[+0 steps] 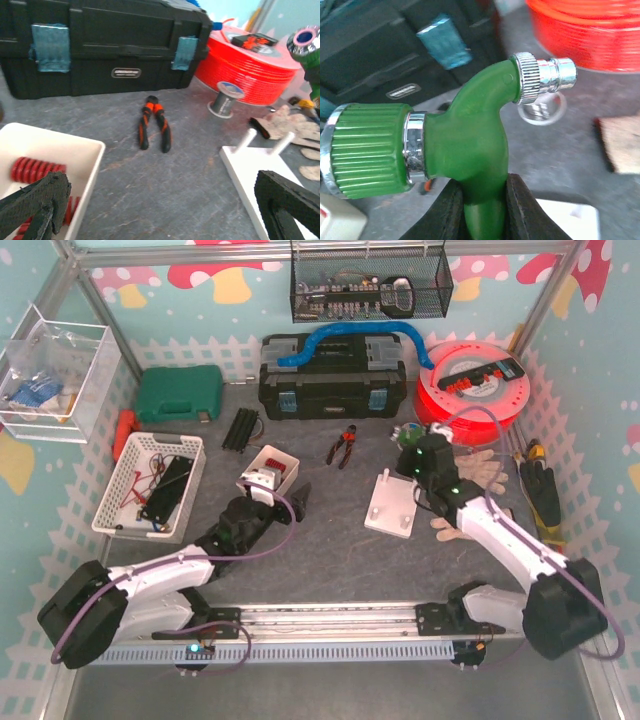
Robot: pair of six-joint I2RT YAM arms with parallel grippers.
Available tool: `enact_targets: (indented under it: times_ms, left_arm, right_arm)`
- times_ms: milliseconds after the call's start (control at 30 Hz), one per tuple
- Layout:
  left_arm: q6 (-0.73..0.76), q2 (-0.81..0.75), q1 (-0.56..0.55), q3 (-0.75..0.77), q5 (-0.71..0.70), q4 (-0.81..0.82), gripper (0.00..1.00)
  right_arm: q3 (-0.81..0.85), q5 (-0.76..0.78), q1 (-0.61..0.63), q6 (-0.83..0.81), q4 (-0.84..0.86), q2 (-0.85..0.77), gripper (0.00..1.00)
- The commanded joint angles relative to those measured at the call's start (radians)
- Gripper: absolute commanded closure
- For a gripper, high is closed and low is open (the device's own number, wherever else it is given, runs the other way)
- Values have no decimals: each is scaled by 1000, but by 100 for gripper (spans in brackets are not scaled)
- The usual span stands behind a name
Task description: Install the large spring
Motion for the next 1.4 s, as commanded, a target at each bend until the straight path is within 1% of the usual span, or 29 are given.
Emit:
enact_targets:
  times_ms: [0,167,333,500,567,700,800,933,1033,1167,1367]
  left_arm:
    - [-8,-16,-8,36,-133,-56,1]
    - [-17,-37,-8,31,-185,-71,1]
    - [-34,-50,-8,31,-243,-93,1]
    - [-39,-54,-8,32,-259,-98,1]
    - [-41,-52,-8,32,-258,-98,1]
    - [-41,-49,-8,36,-256,-99,1]
    - [-40,-47,-8,37,-256,-100,1]
    - [-36,-49,-8,40,-262,-106,1]
    - [-32,-56,-8,40,-278,-115,1]
    - [-32,-67,-8,34,-296,-112,1]
    - [-79,-74,-8,42,-357,-130,1]
  right_arm:
    - [123,103,110,-22,53,134,91]
    - [240,128,173,5,102,352,91]
    - [383,149,193,52,91,574,89]
    - [520,180,194,96,38,760,85]
    - [559,183,194,108,18,834,80]
    - [623,177,193,134,-22,911,73]
    - [655,165,193,147,-45,949,70]
    - [699,153,192,161,-97,964,62]
    - [703,129,193,136,-123,922,56]
    - [639,83,192,50,-127,799,48]
    - [488,14,193,-136,-137,542,33]
